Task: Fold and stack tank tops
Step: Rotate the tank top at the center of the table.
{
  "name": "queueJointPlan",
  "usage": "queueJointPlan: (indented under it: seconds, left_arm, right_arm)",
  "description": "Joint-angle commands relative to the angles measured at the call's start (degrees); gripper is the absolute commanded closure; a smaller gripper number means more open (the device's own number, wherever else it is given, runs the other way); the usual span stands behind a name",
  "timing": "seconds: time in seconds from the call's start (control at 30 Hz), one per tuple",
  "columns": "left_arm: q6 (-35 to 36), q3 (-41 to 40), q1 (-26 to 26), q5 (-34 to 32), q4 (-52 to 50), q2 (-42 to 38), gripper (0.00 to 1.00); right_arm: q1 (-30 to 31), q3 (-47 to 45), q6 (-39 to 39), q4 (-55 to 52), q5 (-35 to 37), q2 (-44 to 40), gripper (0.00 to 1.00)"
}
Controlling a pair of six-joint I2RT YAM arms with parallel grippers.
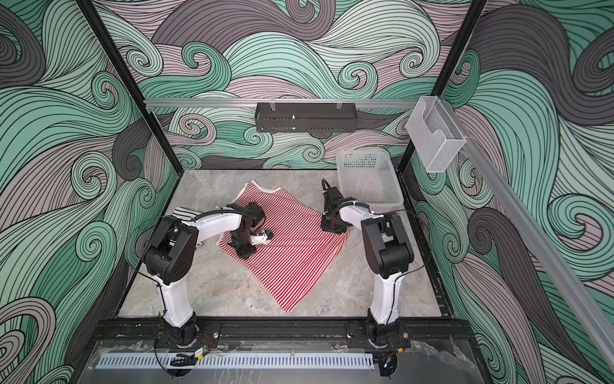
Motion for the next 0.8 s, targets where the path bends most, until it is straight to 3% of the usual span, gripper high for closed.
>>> queueJointPlan:
  seconds: [0.0,0.07,0.2,0.37,0.5,0.77]
  left_arm:
    - [2.2,1.45,-1.8,6.63,-7.3,-3.97,0.77]
    - [0.43,2.91,-1.21,6.24,-5.82,-6.2,0.77]
    - [-3.94,5.89,2.22,-0.98,2.72,-7.53,0.76]
    - [-7.04,11.98,7.46,-10.82,5.96,0.49,0.76]
    - [-7.74,13.54,12.41,-10.05,5.92,3.18,0.77]
    - [-7.45,12.02,13.56,-9.94,8.9,5.74,0.77]
  right_arm:
    - [-0.46,5.33,-2.89,-4.81,2.5,-0.37,0.61]
    - [0.07,4.15,-2.91,-4.6,1.78,-3.59,0.61]
    - [4.22,-2.59,-1.28,-3.43,-0.98,-10.96,0.6]
    - [12.61,-11.03,2.09,-1.39,-4.25,-15.7,0.59]
    - [18.34,-15.79,4.9,0.42,-6.1,-17.26,0.59]
    - [21.75,-19.67,6.45,2.33,-6.74,-12.46,0.59]
